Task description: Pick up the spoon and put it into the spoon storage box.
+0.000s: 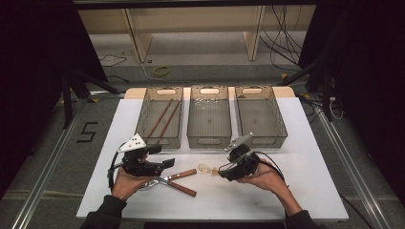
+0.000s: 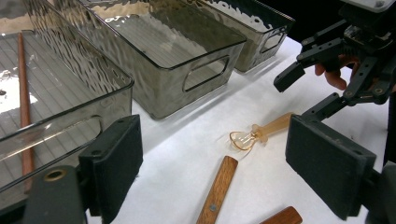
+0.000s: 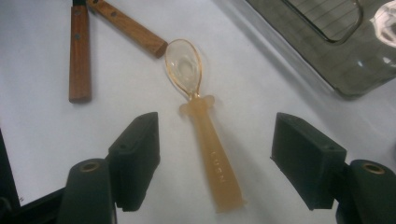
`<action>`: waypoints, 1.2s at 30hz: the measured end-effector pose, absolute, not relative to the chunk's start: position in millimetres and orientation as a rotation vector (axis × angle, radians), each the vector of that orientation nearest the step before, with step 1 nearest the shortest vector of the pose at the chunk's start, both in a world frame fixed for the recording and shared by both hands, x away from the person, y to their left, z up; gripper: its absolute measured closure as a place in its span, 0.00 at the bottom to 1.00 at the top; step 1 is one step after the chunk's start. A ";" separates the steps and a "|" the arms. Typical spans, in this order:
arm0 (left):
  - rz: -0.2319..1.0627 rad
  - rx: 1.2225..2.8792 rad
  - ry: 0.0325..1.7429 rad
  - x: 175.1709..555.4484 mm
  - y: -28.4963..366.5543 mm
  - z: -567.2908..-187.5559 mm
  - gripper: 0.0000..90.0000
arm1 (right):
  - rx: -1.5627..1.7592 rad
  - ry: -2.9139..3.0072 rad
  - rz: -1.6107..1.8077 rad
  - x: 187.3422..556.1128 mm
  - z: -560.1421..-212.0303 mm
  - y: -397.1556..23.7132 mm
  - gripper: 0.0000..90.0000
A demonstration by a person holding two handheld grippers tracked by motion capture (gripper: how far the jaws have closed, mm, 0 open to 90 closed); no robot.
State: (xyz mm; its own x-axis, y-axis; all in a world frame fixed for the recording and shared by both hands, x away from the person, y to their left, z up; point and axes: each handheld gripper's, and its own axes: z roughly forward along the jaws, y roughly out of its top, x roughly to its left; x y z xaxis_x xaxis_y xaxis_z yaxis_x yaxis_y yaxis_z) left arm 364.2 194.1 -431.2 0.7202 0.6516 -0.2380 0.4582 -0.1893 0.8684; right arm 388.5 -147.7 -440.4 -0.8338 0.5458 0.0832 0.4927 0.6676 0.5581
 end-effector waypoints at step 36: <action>0.235 1.857 0.826 352.3 191.4 -448.0 0.21 | 0.690 2.929 0.455 392.5 -460.5 -125.3 0.82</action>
State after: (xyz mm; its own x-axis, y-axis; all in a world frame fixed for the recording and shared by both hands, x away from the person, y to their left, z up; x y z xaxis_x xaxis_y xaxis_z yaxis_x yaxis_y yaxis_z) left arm 352.3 191.4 -448.0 0.7431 0.6363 -0.2071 0.4323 -0.2202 0.8744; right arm 392.5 -125.3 -460.5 -0.8926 0.4501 -0.0269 0.4207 0.8527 0.3096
